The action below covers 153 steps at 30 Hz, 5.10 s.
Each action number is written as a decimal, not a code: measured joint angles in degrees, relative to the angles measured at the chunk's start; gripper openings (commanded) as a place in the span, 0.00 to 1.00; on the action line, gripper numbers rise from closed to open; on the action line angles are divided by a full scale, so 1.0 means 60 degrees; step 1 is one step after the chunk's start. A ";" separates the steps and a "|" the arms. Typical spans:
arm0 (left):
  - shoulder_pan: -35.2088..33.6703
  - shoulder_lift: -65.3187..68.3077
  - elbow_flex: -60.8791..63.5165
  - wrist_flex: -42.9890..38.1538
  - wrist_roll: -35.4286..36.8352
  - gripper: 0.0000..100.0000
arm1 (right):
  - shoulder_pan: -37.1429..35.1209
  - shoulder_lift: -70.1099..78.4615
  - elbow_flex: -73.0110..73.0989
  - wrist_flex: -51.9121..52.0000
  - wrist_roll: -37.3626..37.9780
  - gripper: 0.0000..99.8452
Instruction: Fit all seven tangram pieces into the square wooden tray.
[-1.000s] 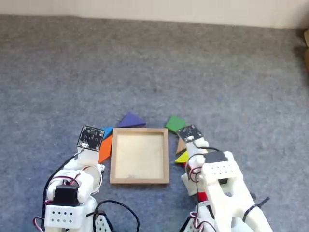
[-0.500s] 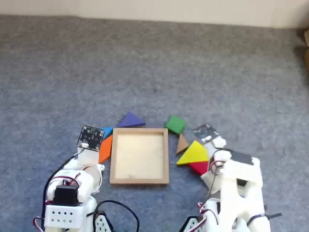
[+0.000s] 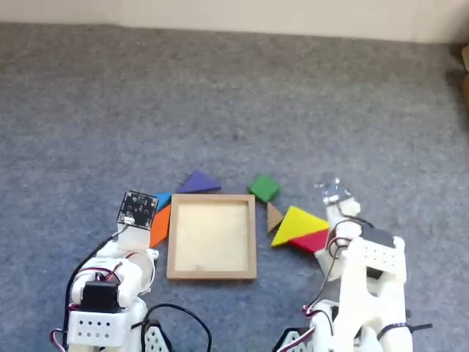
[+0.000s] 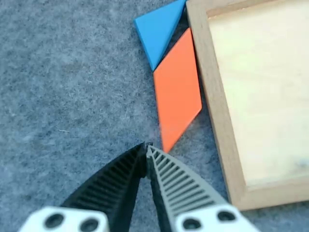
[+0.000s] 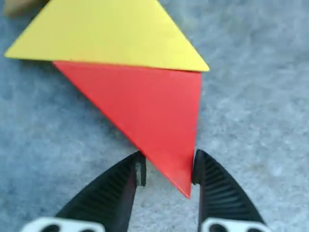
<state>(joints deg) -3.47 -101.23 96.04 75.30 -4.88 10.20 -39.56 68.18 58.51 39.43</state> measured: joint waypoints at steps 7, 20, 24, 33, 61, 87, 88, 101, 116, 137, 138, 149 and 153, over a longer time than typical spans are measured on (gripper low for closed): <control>0.0000 0.0000 0.0000 0.0000 0.0000 0.01 | -0.1377 0.0000 -0.0659 0.0806 -0.1451 0.35; 0.0000 0.0000 0.0000 0.0000 0.0000 0.01 | -0.2608 0.0000 -0.0777 0.0894 -0.1905 0.35; 0.0000 0.0000 0.0000 0.0000 0.0000 0.01 | -0.2608 0.0000 -0.0777 0.0894 -0.1905 0.35; 0.0000 0.0000 0.0000 0.0000 0.0000 0.01 | -0.2593 0.0015 -0.2007 0.1524 -0.2681 0.35; 0.0000 0.0000 0.0000 0.0000 0.0000 0.01 | -0.3062 0.3927 -0.4762 0.3473 -0.2154 0.44; 0.0000 0.0000 0.0000 0.0000 0.0000 0.01 | -0.2989 0.5773 -0.3546 0.0278 -0.0425 0.31; 0.0000 0.0000 0.0000 0.0000 0.0000 0.01 | -0.2989 0.5773 -0.3546 0.0278 -0.0425 0.31; 0.0000 0.0000 0.0000 0.0000 0.0000 0.01 | -0.2520 0.5773 -0.3546 0.0205 -0.0396 0.26; 0.0000 0.0000 0.0000 0.0000 0.0000 0.01 | -0.2242 0.5773 -0.3575 0.0088 -0.0366 0.19; 0.0000 0.0000 0.0000 0.0000 0.0000 0.01 | -0.2066 0.4308 -0.4190 0.1934 -0.0366 0.19; 0.0000 0.0000 0.0000 0.0000 0.0000 0.01 | -0.2066 0.4161 -0.4190 0.1993 -0.0366 0.19; 0.0000 0.0000 0.0000 0.0000 0.0000 0.01 | -0.3355 0.2755 -0.4190 0.2256 -0.2286 0.19; 0.0000 0.0000 0.0000 0.0000 0.0000 0.01 | -0.4132 0.2667 -0.4190 0.2271 -0.3136 0.19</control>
<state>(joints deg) -3.47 -101.23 96.04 75.30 -4.88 -14.59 -23.56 43.03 72.13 20.62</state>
